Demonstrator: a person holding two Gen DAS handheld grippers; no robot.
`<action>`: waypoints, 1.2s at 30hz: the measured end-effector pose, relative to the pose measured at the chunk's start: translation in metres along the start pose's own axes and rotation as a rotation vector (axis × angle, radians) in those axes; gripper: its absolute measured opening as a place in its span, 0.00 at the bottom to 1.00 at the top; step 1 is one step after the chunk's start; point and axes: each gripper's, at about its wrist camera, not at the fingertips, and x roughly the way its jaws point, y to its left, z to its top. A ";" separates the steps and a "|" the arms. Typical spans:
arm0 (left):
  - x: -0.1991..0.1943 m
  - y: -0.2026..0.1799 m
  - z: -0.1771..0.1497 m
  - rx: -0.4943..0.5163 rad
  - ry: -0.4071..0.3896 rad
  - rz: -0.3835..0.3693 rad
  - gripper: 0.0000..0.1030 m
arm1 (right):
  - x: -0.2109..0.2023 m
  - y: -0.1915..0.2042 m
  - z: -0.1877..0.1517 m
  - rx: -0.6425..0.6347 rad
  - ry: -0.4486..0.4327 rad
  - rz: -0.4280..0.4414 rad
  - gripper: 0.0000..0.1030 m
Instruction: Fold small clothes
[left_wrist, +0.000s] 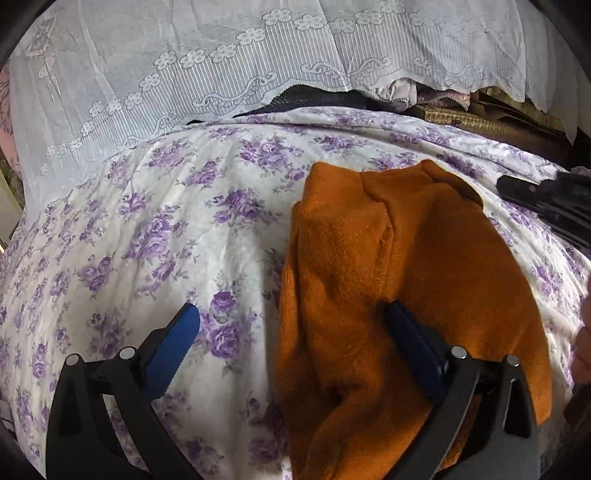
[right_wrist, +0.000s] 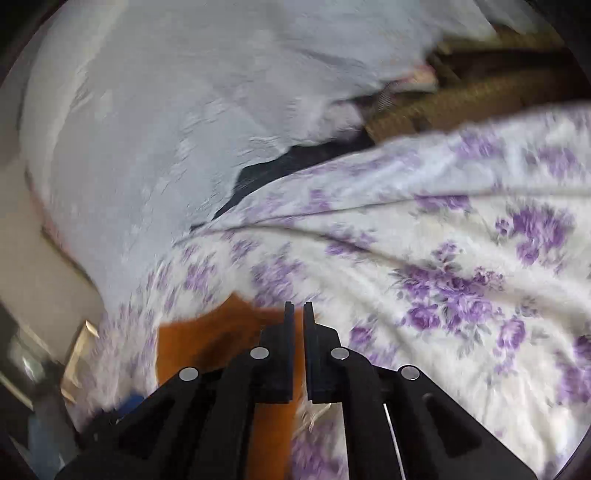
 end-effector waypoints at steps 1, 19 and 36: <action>0.000 -0.001 0.000 0.007 -0.004 0.008 0.96 | 0.000 0.002 -0.003 0.006 0.028 0.003 0.06; -0.009 -0.004 0.001 0.028 -0.039 0.026 0.96 | 0.014 -0.008 0.010 0.057 -0.052 0.006 0.05; -0.022 -0.001 -0.020 -0.014 -0.008 0.012 0.96 | -0.042 0.076 -0.098 -0.369 0.040 -0.129 0.24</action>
